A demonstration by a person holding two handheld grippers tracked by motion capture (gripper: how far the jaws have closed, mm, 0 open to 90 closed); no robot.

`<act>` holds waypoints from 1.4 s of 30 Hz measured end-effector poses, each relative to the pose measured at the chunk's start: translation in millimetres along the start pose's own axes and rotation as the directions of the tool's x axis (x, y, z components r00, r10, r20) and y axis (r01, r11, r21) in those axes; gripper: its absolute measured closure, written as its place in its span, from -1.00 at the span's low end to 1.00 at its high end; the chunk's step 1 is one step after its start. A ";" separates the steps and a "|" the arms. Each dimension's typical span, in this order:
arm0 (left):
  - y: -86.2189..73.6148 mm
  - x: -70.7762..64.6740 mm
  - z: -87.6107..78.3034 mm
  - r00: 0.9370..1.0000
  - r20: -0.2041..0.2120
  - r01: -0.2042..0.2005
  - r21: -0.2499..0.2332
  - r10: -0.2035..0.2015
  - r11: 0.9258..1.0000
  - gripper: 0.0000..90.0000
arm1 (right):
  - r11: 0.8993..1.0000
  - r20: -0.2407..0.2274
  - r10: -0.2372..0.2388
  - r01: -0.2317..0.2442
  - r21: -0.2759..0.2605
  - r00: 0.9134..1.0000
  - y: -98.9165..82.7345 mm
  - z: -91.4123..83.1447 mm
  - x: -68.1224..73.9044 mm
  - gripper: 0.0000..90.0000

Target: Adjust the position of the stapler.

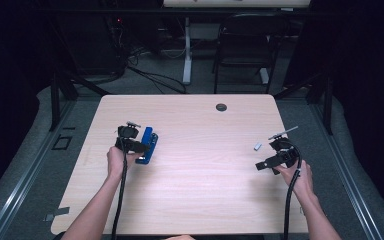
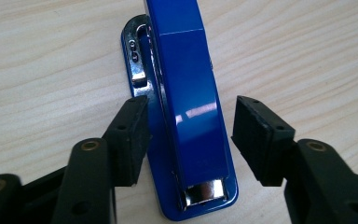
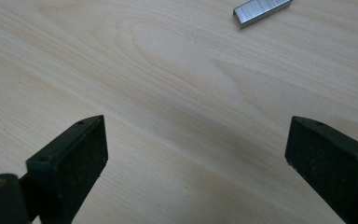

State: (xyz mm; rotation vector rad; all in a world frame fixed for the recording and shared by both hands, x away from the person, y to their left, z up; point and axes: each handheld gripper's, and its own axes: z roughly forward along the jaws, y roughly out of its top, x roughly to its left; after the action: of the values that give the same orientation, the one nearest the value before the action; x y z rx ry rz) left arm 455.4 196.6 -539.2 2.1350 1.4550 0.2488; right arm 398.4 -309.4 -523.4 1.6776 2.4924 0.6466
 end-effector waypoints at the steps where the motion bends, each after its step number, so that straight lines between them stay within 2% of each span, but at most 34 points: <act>1: 0.1 0.4 0.5 1.000 0.003 0.000 0.002 0.000 1.000 0.10 | 1.000 0.000 0.000 0.000 0.001 1.000 0.0 0.0 -0.1 -0.87; 9: -0.6 0.8 8.3 1.000 -0.002 0.000 0.015 0.000 1.000 0.27 | 1.000 0.002 0.001 -0.001 0.003 1.000 -0.2 -0.6 -0.8 -0.85; 22: -1.0 -4.5 10.8 0.999 -0.045 -0.014 0.017 0.015 1.000 0.31 | 1.000 0.015 -0.002 0.001 0.001 1.000 0.2 -1.1 0.8 -0.80; 28: -1.0 -6.9 9.1 0.997 -0.064 -0.040 0.018 0.041 0.999 0.35 | 1.000 0.007 0.003 -0.002 -0.006 1.000 0.2 -1.4 1.1 -0.79; 32: -1.1 -7.0 8.4 0.997 -0.047 -0.052 0.020 0.053 0.998 0.37 | 1.000 0.009 0.002 -0.002 -0.004 1.000 0.0 -1.4 0.5 -0.79; 37: -1.4 -9.7 7.8 0.995 -0.039 -0.092 0.031 0.094 0.995 0.41 | 1.000 0.005 0.000 0.000 -0.005 1.000 0.2 -1.4 0.6 -0.78; 42: -2.2 -8.8 7.3 0.994 -0.029 -0.108 0.028 0.109 0.994 0.42 | 1.000 0.003 -0.002 0.002 -0.007 1.000 0.3 -1.2 0.4 -0.78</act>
State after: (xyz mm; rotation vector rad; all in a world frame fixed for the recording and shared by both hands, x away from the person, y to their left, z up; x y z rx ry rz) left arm 453.3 186.8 -545.2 2.2439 1.3673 0.3052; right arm 398.2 -309.3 -522.1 1.6718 2.4868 0.6521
